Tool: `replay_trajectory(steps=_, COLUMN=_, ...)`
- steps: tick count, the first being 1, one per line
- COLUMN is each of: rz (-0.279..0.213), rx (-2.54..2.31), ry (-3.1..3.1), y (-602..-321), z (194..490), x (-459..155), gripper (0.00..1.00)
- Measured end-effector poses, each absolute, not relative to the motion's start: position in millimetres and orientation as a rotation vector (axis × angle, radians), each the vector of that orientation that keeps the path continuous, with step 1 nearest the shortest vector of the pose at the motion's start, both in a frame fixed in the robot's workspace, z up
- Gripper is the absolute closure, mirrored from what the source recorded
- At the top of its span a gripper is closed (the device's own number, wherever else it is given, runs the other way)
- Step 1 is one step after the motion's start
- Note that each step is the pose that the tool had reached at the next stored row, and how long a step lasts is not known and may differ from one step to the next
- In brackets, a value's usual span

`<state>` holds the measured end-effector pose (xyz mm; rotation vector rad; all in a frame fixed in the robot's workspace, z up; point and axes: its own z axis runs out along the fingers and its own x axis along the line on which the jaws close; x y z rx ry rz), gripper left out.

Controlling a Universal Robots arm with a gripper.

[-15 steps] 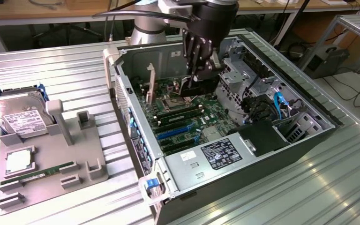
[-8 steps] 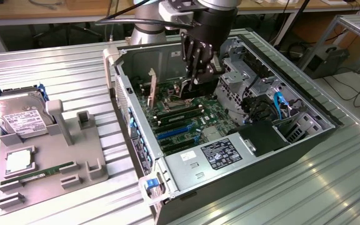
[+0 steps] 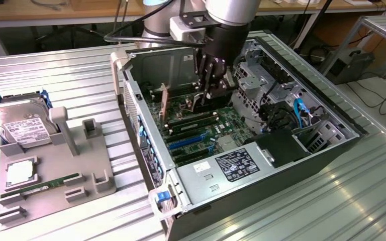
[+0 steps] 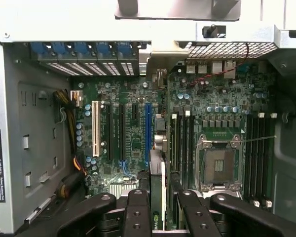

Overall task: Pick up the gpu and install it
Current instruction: 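Insert the gpu into the slot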

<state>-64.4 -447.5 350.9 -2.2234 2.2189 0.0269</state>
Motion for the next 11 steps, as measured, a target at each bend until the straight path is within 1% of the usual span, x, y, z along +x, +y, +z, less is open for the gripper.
replay_trajectory(steps=11, rz=0.027, rx=-2.236, ry=2.207, y=-449.9, z=325.1, x=-68.6, gripper=0.74)
